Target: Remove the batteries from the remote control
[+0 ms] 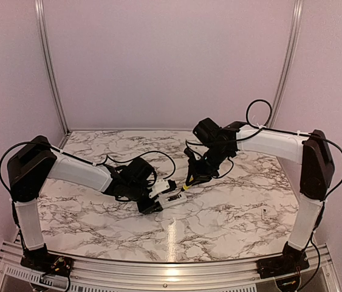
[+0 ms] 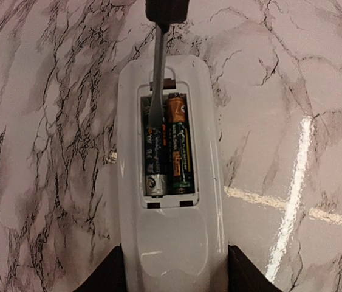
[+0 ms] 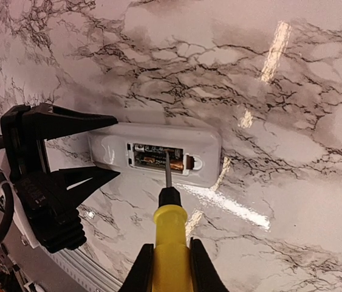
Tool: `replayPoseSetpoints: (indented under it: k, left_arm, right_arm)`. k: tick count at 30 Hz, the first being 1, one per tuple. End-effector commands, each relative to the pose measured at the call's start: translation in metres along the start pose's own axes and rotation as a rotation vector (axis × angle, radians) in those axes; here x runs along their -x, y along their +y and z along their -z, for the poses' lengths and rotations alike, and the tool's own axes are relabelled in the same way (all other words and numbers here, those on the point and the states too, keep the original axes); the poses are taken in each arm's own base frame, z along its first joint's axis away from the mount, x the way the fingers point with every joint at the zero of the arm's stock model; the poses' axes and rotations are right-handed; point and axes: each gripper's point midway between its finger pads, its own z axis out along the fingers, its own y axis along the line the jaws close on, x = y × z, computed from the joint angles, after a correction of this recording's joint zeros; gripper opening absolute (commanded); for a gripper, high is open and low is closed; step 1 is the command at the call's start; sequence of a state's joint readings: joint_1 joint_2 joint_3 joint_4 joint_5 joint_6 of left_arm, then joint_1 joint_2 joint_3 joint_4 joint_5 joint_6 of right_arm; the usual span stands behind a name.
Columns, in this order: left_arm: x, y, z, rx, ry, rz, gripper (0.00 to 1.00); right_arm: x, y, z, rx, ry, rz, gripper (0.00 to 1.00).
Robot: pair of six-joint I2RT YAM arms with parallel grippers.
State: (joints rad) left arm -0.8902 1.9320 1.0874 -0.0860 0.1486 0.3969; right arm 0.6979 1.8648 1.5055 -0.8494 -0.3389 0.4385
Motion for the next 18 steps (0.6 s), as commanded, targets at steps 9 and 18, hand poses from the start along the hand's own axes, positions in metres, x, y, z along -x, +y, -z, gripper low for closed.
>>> replayPoseSetpoints:
  k: [9, 18]
  left_arm:
    - [-0.002, -0.003, -0.003, 0.003, 0.001, -0.035, 0.0]
    - [-0.003, -0.003, -0.003, 0.002, -0.001, -0.037, 0.0]
  right_arm:
    - [0.007, -0.004, 0.022, -0.086, -0.041, -0.003, 0.0]
    - [0.009, 0.0, 0.011, -0.05, -0.032, -0.015, 0.0]
